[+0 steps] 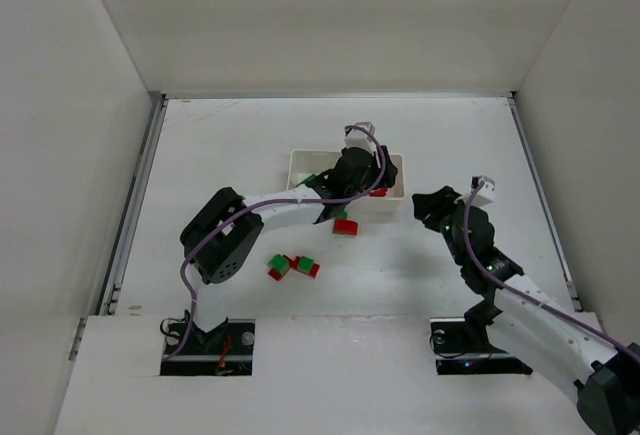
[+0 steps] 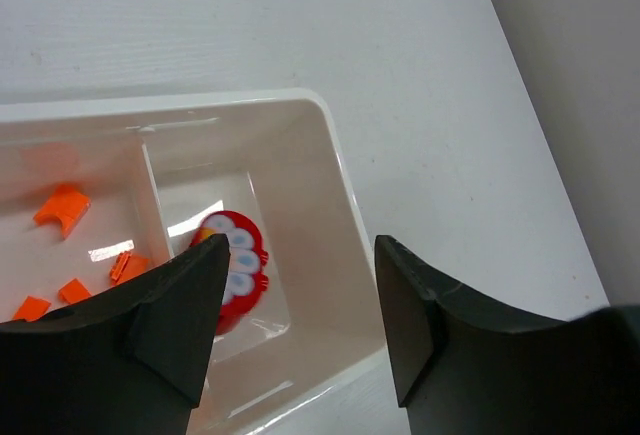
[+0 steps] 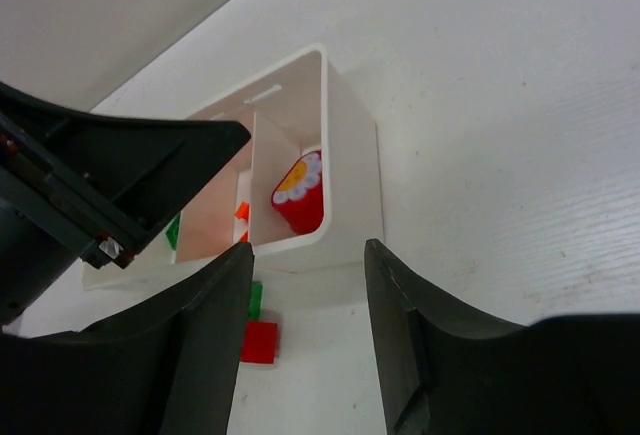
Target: Sort the legos into containers by color
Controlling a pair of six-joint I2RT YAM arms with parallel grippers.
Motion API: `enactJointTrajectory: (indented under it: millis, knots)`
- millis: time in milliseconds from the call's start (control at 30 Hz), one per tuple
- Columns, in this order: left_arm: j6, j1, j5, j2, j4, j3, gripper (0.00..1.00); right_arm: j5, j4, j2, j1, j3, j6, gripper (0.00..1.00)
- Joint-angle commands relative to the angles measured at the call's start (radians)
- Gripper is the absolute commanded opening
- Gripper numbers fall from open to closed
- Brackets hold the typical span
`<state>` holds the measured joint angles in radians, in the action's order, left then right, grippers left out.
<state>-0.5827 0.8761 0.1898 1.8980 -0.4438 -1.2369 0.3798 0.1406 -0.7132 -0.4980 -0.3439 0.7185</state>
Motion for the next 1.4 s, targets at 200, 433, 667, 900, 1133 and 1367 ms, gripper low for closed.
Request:
enactJointTrajectory:
  millis: [200, 433, 667, 900, 1133, 1367]
  knots:
    - [0.011, -0.022, 0.017, -0.327, -0.030, 0.210, 0.51, -0.206, 0.143, -0.213, -0.176, -0.079, -0.131, 0.36]
    - [-0.037, -0.044, 0.036, -0.586, -0.015, 0.473, 0.48, -0.194, 0.113, -0.524, -0.348, -0.220, -0.283, 0.71]
    - [-0.083, -0.108, 0.030, -0.769, 0.042, 0.643, 0.48, -0.145, 0.108, -0.650, -0.351, -0.277, -0.341, 0.85]
    - [-0.103, -0.168, -0.012, -0.849, 0.042, 0.718, 0.47, -0.142, 0.131, -0.818, -0.406, -0.359, -0.435, 0.94]
    - [-0.127, -0.223, -0.061, -0.916, 0.043, 0.775, 0.45, -0.069, 0.201, -0.922, -0.415, -0.395, -0.484, 0.94]
    - [-0.137, -0.257, -0.084, -0.935, 0.054, 0.792, 0.44, -0.041, 0.241, -0.954, -0.443, -0.397, -0.485, 0.93]
